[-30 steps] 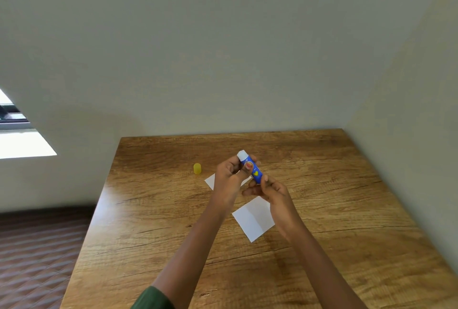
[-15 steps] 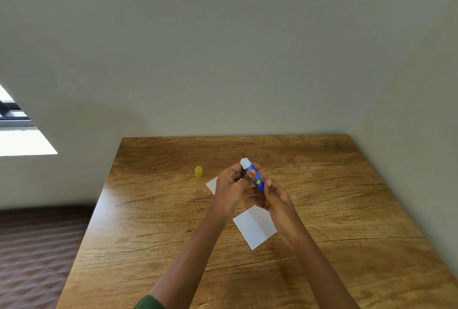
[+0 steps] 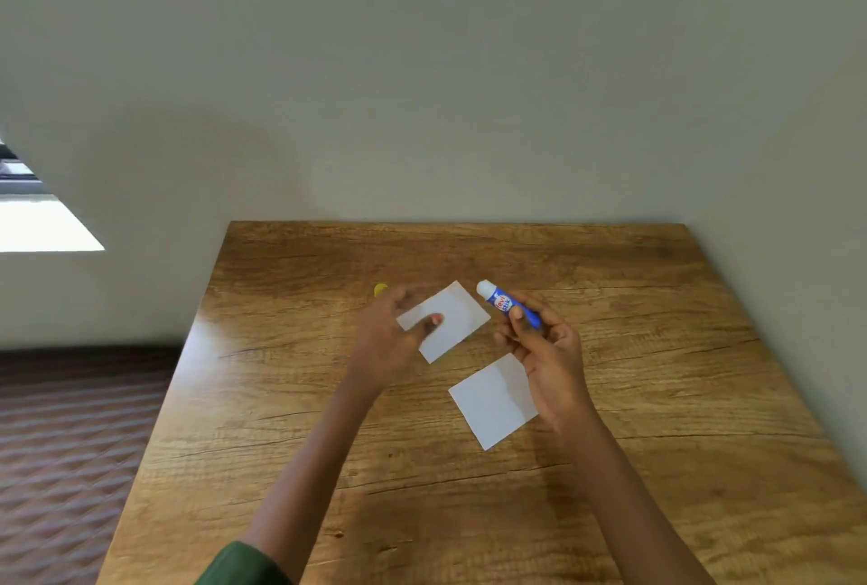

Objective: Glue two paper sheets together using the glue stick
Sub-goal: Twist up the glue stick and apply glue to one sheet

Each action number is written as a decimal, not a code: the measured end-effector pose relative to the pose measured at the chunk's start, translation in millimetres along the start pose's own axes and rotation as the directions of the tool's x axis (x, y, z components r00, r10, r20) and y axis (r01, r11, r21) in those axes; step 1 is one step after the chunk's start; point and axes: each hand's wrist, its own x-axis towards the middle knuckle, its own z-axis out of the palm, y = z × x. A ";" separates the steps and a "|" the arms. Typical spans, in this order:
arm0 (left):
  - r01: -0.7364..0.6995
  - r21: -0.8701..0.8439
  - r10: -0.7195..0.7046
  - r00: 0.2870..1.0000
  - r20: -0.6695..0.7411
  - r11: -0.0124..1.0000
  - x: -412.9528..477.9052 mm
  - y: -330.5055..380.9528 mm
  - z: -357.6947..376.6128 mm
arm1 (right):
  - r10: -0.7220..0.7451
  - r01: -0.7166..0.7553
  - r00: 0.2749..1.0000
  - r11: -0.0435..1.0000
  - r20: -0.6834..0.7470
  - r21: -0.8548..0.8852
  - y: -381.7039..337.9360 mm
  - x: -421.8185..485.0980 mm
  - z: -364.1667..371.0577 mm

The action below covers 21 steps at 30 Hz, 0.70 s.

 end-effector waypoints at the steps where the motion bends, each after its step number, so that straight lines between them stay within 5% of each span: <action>1: 0.001 0.038 0.000 0.999 -0.038 0.999 0.0 -7.8 -3.3 | 0.015 -0.015 1.000 1.000 -0.012 -0.002 1.7 2.2 -0.9; 12: 0.051 0.292 -0.005 0.988 -0.155 0.955 -3.8 -37.8 5.6 | 0.089 -0.095 0.995 0.986 -0.048 -0.140 26.2 24.0 20.1; 21: 0.028 0.330 0.021 0.990 -0.142 0.944 -0.7 -38.8 5.6 | -0.051 0.064 0.998 0.834 0.038 -0.549 37.9 38.6 51.1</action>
